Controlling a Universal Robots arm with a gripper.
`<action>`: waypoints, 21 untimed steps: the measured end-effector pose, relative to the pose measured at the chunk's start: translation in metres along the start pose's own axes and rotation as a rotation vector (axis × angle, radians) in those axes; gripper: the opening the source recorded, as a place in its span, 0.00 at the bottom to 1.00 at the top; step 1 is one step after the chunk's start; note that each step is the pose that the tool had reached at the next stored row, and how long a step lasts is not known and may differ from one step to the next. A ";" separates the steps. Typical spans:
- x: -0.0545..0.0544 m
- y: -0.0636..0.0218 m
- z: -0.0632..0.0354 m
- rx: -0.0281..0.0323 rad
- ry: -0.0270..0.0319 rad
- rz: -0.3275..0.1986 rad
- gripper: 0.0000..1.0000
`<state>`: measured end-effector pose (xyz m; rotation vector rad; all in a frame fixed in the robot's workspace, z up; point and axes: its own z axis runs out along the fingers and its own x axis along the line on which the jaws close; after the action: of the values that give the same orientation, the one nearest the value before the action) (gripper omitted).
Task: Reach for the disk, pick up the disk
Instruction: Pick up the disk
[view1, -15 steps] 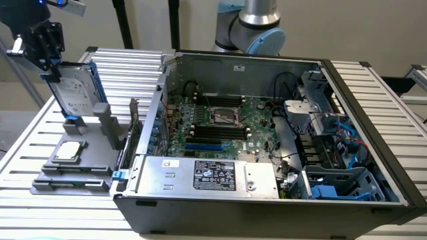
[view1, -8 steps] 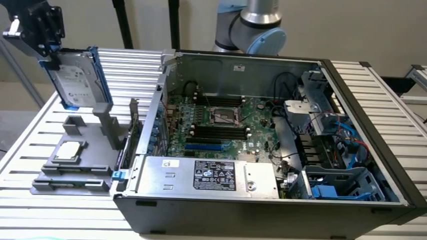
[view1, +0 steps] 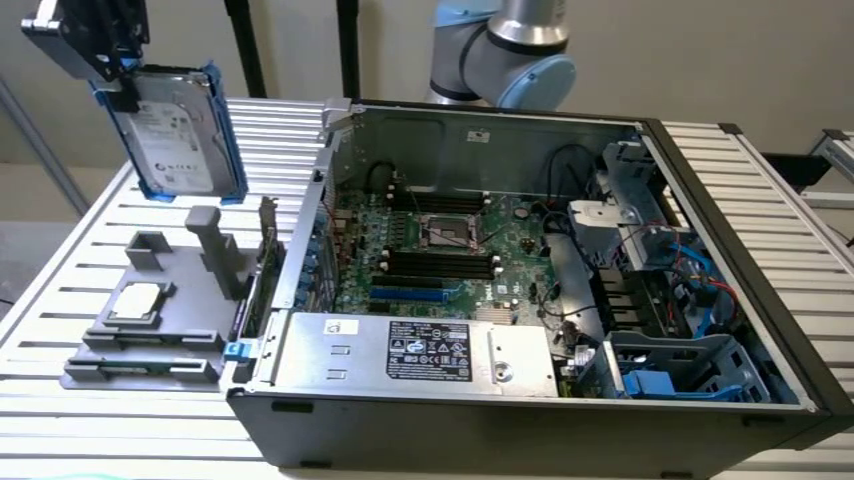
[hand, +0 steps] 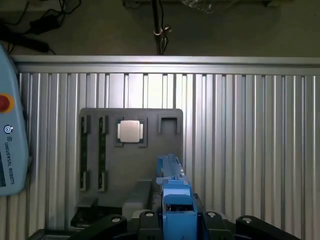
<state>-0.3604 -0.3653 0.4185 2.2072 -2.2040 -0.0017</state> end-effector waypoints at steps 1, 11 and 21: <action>0.001 -0.0044 -0.0046 -0.0003 0.0000 0.000 0.33; 0.009 -0.0490 -0.0506 -0.0066 0.0000 0.000 0.33; 0.028 -0.0810 -0.0838 -0.0121 -0.0014 0.000 0.33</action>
<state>-0.2780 -0.3923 0.5014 2.2020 -2.1984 -0.0166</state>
